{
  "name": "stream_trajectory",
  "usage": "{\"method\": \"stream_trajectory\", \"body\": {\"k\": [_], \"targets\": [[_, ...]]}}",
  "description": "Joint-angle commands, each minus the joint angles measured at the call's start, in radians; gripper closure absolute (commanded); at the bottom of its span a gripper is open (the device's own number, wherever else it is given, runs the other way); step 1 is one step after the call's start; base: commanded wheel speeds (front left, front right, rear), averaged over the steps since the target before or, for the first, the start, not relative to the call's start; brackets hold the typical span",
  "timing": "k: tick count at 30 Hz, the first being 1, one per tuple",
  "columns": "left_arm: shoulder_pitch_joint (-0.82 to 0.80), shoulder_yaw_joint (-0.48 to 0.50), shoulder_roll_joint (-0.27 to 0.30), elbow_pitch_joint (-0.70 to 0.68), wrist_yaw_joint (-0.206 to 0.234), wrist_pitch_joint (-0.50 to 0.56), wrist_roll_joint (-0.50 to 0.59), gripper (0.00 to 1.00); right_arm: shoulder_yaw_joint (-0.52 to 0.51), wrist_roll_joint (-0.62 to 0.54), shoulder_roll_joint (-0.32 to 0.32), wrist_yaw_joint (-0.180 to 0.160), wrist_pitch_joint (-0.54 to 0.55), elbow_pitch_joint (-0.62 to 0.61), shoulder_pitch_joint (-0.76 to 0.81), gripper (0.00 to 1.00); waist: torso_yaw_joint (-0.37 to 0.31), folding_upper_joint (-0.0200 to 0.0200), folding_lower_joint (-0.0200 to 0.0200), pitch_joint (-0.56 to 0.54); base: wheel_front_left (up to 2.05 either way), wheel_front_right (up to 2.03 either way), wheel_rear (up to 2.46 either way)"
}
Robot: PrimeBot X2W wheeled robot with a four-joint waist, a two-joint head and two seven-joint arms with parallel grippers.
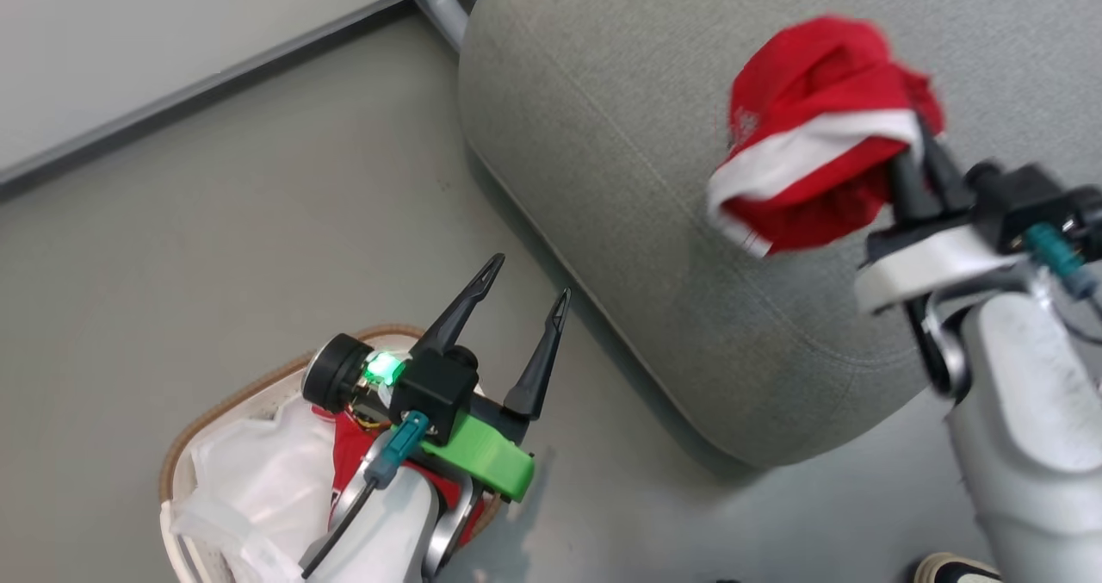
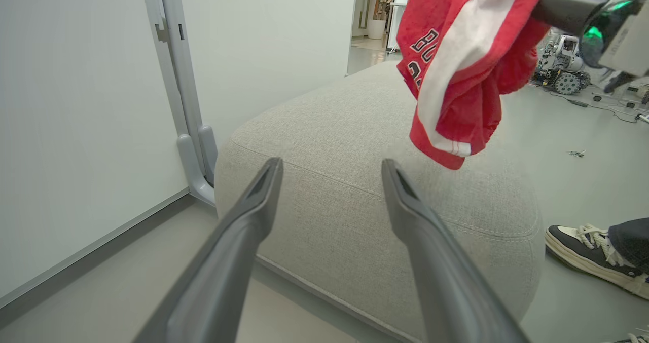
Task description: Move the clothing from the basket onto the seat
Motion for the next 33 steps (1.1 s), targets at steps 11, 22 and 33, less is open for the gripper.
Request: {"method": "stream_trajectory", "body": {"k": [11,22,33], "targets": [[-0.11,-0.023,0.058,0.009,-0.004,-0.001,0.017,0.0,-0.171,-0.054,-0.15,-0.001,-0.002,0.158,-0.27,1.0,0.115,-0.0001,0.0,0.226,0.0,0.0,0.0],[-0.211,-0.082,0.079,0.001,-0.005,-0.001,0.009,0.0,-0.33,-0.083,-0.252,-0.001,-0.002,0.377,-0.463,1.0,0.196,-0.0001,0.0,0.385,0.0,0.0,0.0],[-0.264,-0.086,0.07,0.002,-0.005,-0.001,0.011,0.0,-0.466,-0.084,-0.214,-0.001,-0.002,0.42,-0.502,1.0,0.273,-0.0001,0.0,0.481,0.0,0.0,0.0]]}}
